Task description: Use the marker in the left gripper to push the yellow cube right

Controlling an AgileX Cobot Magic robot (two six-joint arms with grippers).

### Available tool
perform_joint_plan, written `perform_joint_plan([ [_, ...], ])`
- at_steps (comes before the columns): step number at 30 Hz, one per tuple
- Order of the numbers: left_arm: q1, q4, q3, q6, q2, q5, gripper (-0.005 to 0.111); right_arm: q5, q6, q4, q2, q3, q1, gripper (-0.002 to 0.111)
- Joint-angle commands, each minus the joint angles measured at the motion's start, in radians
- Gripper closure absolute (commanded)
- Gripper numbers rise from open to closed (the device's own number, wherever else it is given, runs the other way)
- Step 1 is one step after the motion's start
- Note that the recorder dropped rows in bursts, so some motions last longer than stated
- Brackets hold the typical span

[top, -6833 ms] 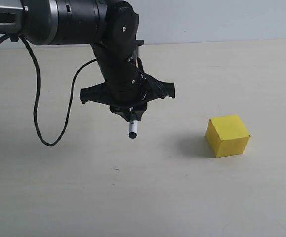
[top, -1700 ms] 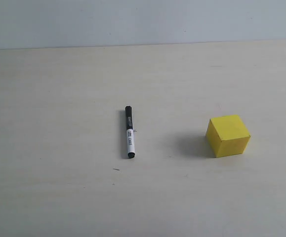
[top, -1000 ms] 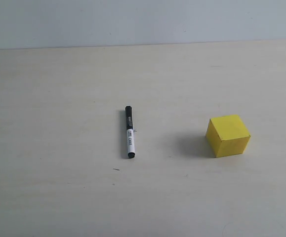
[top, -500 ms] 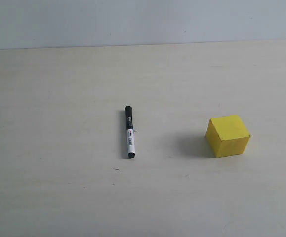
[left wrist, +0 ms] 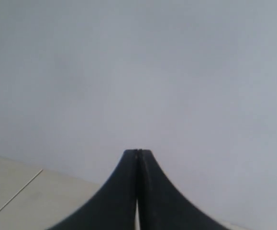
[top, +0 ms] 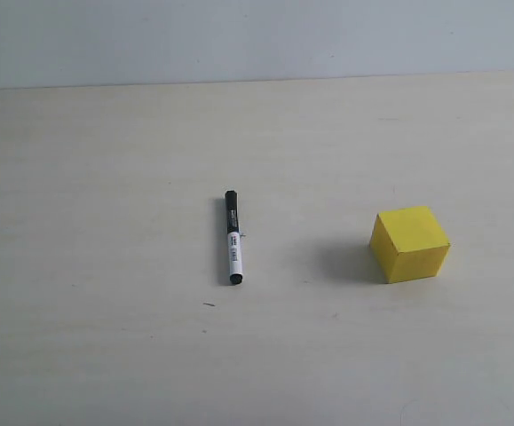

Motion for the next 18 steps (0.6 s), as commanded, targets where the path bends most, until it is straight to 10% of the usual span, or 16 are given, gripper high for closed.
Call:
perform_joint_plan([
  [1,0.002,-0.021,0.006,-0.005,-0.028,-0.092,0.107,-0.006,-0.007,-0.003,-0.001,0.004,0.000,0.108],
  [8,0.002,-0.182,0.066,-0.005,-0.028,-0.152,0.107,-0.006,-0.007,-0.003,-0.001,0.004,0.000,0.108],
  [18,0.002,-0.310,0.496,-0.018,-0.028,-0.530,0.107,-0.006,-0.007,-0.003,-0.001,0.004,0.000,0.108],
])
